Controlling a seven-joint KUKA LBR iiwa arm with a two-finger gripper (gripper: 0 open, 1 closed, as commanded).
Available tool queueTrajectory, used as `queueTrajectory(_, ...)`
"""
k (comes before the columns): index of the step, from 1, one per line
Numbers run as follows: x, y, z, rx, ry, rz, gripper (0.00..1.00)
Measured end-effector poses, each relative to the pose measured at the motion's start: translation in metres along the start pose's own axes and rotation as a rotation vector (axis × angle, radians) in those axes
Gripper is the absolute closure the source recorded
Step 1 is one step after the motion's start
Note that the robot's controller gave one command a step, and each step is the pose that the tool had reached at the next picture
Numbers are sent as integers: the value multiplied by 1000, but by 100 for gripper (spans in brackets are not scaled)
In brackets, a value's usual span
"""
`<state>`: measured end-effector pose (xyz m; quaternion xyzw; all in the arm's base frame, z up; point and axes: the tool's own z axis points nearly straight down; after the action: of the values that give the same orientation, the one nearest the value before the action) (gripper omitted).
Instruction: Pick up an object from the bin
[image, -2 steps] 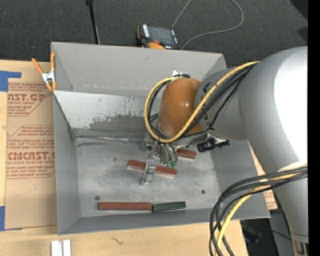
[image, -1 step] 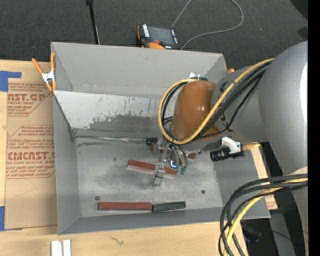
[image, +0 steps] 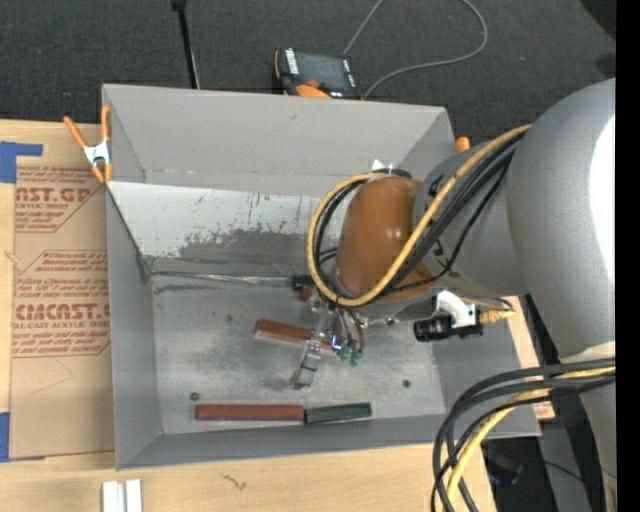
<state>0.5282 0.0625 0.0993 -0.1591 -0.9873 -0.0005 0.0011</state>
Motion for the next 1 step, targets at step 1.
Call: queueTrajectory(1,-13,1,31,1,0,64,0)
